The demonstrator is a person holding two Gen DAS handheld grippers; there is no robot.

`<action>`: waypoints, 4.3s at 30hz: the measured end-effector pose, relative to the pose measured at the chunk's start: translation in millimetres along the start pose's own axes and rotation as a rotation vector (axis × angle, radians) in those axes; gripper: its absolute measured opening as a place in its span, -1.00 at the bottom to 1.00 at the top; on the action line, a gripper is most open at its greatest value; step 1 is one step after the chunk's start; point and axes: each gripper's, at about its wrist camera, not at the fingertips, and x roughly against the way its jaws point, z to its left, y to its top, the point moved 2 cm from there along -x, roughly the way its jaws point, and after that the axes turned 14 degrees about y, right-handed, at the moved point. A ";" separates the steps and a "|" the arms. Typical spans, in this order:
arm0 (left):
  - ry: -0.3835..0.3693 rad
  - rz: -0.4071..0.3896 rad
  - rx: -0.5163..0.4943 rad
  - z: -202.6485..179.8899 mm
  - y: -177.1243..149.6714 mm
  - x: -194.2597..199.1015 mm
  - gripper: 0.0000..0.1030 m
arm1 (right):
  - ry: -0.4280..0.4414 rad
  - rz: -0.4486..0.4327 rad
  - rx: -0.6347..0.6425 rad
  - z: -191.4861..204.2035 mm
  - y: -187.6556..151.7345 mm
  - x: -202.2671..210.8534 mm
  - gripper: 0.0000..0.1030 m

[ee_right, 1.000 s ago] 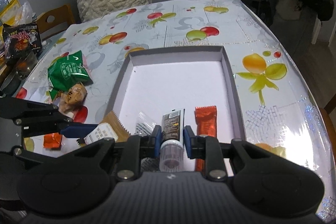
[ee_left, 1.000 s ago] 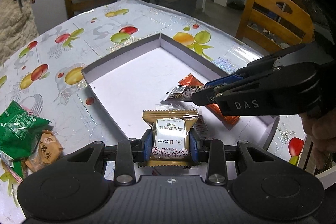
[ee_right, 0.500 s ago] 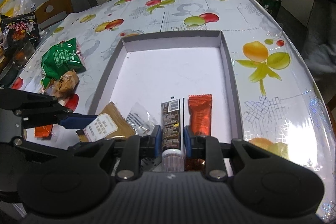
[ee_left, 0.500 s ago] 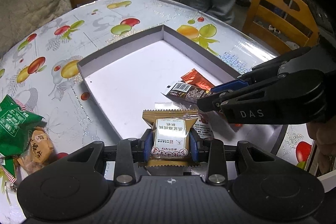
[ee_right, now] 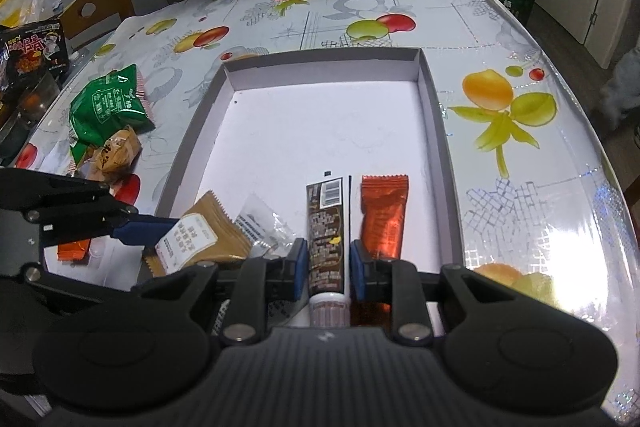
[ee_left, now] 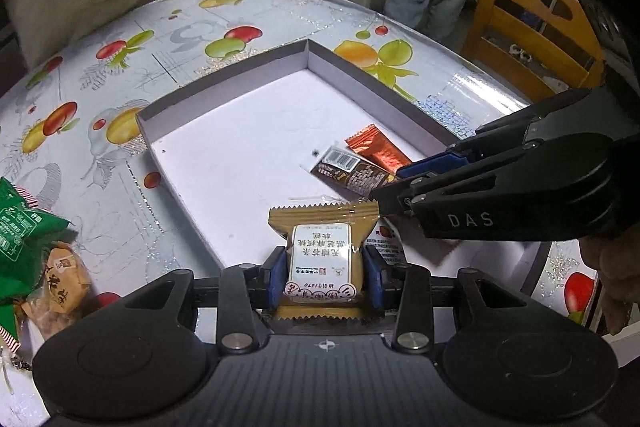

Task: Organize snacks
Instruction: 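Carry tan packet with left tool while right tool carries brown tube into box, then open left tool to drop tan packet while right tool releases brown tube in box, then withdraw both tools from the box back over the snack pile, then close left tool on orange packet while right tool grasps clear peanut packet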

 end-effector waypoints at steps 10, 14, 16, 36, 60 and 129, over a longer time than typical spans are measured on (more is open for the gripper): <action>0.012 -0.028 -0.001 0.7 1.3 9.0 0.05 | 0.003 -0.034 -0.016 0.6 4.2 7.9 -0.50; 0.012 -0.045 -0.003 0.4 2.5 14.8 0.12 | -0.005 -0.046 -0.012 3.1 5.9 11.1 -0.48; 0.015 -0.050 0.001 1.4 2.4 17.2 0.13 | -0.009 -0.052 -0.013 3.4 6.4 12.8 -0.48; 0.068 -0.077 0.061 34.5 -13.4 38.0 0.26 | -0.033 -0.119 0.010 26.8 18.6 18.5 -0.15; 0.238 -0.011 0.182 94.8 -57.7 58.3 0.38 | 0.069 -0.120 0.121 87.7 38.2 -5.7 -0.07; 0.143 0.120 0.328 154.2 -111.1 39.7 -0.19 | 0.219 0.027 0.135 180.1 79.3 -129.9 0.28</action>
